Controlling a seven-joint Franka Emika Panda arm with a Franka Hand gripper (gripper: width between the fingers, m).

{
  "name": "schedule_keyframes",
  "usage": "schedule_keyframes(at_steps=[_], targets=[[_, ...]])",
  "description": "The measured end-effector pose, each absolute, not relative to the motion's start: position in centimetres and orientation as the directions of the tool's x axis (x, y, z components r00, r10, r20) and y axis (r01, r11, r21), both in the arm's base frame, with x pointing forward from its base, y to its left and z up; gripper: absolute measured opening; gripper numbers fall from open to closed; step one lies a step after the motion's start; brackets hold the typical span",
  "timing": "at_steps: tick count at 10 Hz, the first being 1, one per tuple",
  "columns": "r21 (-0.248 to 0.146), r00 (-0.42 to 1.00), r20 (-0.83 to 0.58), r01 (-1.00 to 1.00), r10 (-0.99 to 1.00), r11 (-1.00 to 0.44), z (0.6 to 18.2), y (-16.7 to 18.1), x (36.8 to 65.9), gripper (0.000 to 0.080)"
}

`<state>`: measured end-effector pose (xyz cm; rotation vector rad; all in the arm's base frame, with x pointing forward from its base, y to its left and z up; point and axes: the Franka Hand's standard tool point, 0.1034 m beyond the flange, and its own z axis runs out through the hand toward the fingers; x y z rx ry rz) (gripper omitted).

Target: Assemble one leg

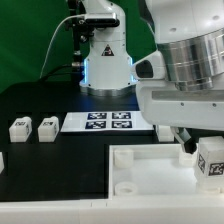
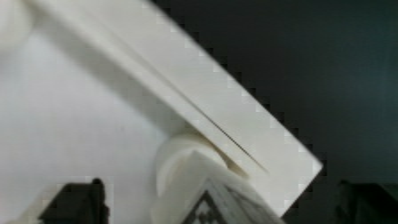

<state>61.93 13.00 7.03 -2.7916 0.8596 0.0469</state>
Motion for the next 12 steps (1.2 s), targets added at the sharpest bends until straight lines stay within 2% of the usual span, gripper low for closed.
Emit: schedule_keyframes(at_steps=[2, 5, 9, 10, 11, 12], targets=[[-0.215, 0.926, -0.051, -0.377, -0.375, -0.901, 7.0, 12.8, 62.0, 0.0649], [-0.208, 0.993, -0.039, -0.117, -0.111, -0.971, 7.2, 11.8, 62.9, 0.0649], [-0.203, 0.99, -0.043, -0.141, -0.135, -0.969, 7.1, 12.1, 62.8, 0.0649], [-0.203, 0.987, -0.047, -0.159, -0.152, -0.966, 7.0, 12.1, 62.8, 0.0511], [-0.199, 0.969, -0.065, -0.246, -0.238, -0.948, 7.0, 12.2, 62.7, 0.0511], [-0.184, 0.94, -0.096, -0.341, -0.329, -0.922, 6.8, 11.8, 62.4, 0.0336]])
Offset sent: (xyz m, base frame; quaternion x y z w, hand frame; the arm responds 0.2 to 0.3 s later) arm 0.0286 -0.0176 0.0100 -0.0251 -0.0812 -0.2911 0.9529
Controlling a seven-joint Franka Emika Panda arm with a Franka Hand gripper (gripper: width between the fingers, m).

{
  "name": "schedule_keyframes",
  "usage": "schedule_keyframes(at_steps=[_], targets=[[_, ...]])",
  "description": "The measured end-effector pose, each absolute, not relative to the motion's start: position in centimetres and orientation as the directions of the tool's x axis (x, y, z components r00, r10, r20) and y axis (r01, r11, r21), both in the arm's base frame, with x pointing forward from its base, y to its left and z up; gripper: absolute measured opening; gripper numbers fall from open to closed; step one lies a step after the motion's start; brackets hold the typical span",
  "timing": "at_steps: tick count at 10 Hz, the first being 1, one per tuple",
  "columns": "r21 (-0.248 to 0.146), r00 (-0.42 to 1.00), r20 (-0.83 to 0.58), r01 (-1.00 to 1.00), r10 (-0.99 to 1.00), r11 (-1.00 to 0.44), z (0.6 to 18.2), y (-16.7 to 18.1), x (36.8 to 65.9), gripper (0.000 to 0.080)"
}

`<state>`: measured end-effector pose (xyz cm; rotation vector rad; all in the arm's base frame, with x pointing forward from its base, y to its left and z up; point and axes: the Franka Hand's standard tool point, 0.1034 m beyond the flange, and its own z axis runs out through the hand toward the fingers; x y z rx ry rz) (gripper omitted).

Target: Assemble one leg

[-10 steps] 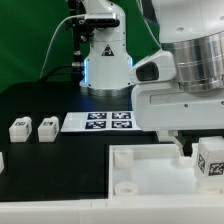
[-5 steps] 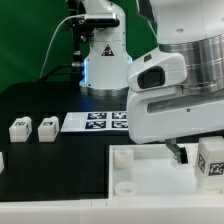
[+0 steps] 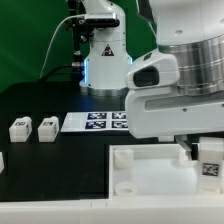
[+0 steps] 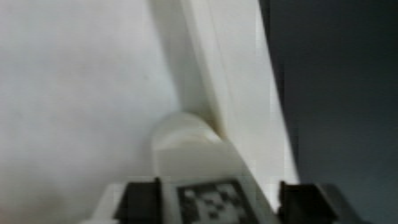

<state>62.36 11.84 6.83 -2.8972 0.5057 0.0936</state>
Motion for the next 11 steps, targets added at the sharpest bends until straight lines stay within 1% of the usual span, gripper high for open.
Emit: schedule_keyframes(at_steps=[1, 2, 3, 4, 5, 6, 7, 8, 11], targets=[[-0.173, 0.9, -0.115, -0.435, -0.421, -0.884, 6.8, 11.9, 62.3, 0.0294], [-0.171, 0.833, -0.133, -0.553, -0.537, -0.815, 6.8, 12.0, 62.3, 0.0294], [-0.177, 0.735, -0.148, -0.678, -0.662, -0.714, 6.8, 12.1, 62.3, 0.0292], [-0.179, 0.589, -0.162, -0.807, -0.792, -0.563, 6.7, 12.4, 62.2, 0.0292], [-0.169, 0.393, -0.194, -0.916, -0.899, -0.364, 6.6, 13.0, 62.2, 0.0292], [-0.154, 0.21, -0.226, -0.972, -0.951, -0.178, 6.6, 13.5, 62.4, 0.0292], [-0.145, 0.101, -0.242, -0.987, -0.965, -0.067, 6.5, 13.5, 62.6, 0.0291], [-0.137, 0.065, -0.246, -0.99, -0.967, -0.032, 6.5, 13.5, 62.6, 0.0291], [-0.139, 0.073, -0.245, -0.99, -0.967, -0.039, 6.4, 13.6, 62.6, 0.0296]])
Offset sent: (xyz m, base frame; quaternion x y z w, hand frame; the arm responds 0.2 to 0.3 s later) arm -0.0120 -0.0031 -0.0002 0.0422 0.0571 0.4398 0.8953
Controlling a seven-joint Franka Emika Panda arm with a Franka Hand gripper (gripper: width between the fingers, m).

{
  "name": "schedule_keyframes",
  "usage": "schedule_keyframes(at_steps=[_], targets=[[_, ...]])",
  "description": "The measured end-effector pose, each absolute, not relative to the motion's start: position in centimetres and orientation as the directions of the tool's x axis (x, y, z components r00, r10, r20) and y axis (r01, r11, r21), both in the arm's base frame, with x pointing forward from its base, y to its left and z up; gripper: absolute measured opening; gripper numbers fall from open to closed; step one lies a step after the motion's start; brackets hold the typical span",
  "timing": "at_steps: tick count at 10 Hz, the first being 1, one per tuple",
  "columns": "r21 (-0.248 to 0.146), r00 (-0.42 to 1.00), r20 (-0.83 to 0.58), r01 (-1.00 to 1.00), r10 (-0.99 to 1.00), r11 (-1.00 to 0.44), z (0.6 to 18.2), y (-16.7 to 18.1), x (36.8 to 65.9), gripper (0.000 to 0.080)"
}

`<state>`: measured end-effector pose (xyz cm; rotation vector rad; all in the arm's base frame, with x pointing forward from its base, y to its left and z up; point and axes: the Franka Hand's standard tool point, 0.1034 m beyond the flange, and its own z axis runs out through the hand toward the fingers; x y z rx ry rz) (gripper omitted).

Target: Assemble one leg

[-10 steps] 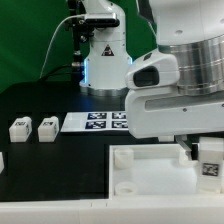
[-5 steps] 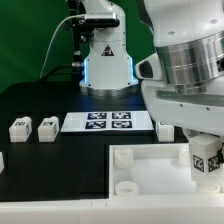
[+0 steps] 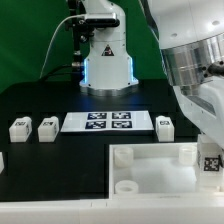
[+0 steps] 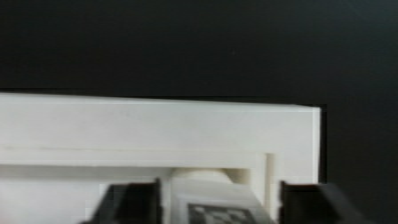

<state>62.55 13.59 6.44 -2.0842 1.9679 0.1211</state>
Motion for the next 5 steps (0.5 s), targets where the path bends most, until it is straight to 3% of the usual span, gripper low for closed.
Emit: schedule_keyframes(at_steps=[1, 2, 3, 4, 5], targets=[[-0.142, 0.088, -0.243, -0.988, -0.966, -0.054, 6.43, 13.6, 62.54, 0.0536], [-0.167, 0.224, -0.221, -0.968, -0.949, -0.19, 6.33, 13.43, 62.44, 0.0536], [-0.184, 0.301, -0.206, -0.947, -0.931, -0.265, 6.3, 13.03, 62.5, 0.0628], [-0.189, 0.445, -0.183, -0.891, -0.877, -0.413, 6.38, 12.79, 62.34, 0.0628], [-0.165, 0.591, -0.145, -0.805, -0.794, -0.57, 6.77, 13.11, 62.22, 0.0646]])
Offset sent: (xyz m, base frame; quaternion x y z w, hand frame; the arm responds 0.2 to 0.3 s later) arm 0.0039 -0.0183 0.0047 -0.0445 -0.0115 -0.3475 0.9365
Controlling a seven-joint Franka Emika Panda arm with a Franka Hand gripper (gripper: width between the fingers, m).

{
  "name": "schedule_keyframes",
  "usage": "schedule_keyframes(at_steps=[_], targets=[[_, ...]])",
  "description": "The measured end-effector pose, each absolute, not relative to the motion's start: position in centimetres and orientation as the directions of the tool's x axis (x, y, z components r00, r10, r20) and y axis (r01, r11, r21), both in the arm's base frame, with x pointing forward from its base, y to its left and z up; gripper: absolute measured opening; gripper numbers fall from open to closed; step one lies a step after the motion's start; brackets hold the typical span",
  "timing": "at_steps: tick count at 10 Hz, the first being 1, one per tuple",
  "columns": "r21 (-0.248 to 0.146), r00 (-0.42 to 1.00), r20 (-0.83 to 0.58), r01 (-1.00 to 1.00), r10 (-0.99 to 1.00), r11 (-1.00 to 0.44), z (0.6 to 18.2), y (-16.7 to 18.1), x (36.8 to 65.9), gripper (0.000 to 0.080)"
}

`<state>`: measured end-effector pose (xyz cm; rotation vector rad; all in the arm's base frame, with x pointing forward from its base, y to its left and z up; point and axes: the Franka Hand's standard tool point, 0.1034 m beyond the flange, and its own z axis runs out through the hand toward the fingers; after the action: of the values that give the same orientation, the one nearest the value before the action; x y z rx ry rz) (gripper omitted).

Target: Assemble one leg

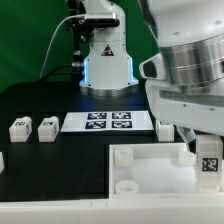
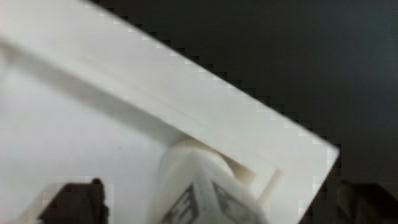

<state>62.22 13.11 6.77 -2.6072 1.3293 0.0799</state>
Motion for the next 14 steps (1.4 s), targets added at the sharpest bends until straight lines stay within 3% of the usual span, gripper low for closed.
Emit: schedule_keyframes(at_steps=[1, 4, 6, 7, 8, 9, 10, 11, 14], targets=[[-0.19, 0.664, -0.117, -0.745, -0.738, -0.64, 6.71, 13.03, 62.5, 0.0648], [-0.205, 0.869, -0.051, -0.492, -0.493, -0.846, 6.63, 12.88, 62.43, 0.0648], [-0.133, 0.986, 0.017, -0.16, -0.164, -0.978, 7.3, 12.82, 62.87, 0.0648], [-0.116, 0.997, 0.033, -0.071, -0.075, -0.991, 7.3, 12.97, 62.87, 0.0648], [-0.122, 0.995, 0.028, -0.093, -0.097, -0.988, 7.23, 12.97, 62.81, 0.0648], [-0.123, 0.992, 0.024, -0.121, -0.125, -0.985, 7.23, 13.0, 62.8, 0.0541], [-0.124, 0.992, 0.024, -0.123, -0.127, -0.985, 7.23, 13.01, 62.8, 0.0541], [-0.123, 0.973, 0.011, -0.226, -0.229, -0.966, 7.2, 12.64, 62.83, 0.034], [-0.14, 0.846, -0.039, -0.531, -0.532, -0.835, 7.18, 12.15, 62.98, 0.03]])
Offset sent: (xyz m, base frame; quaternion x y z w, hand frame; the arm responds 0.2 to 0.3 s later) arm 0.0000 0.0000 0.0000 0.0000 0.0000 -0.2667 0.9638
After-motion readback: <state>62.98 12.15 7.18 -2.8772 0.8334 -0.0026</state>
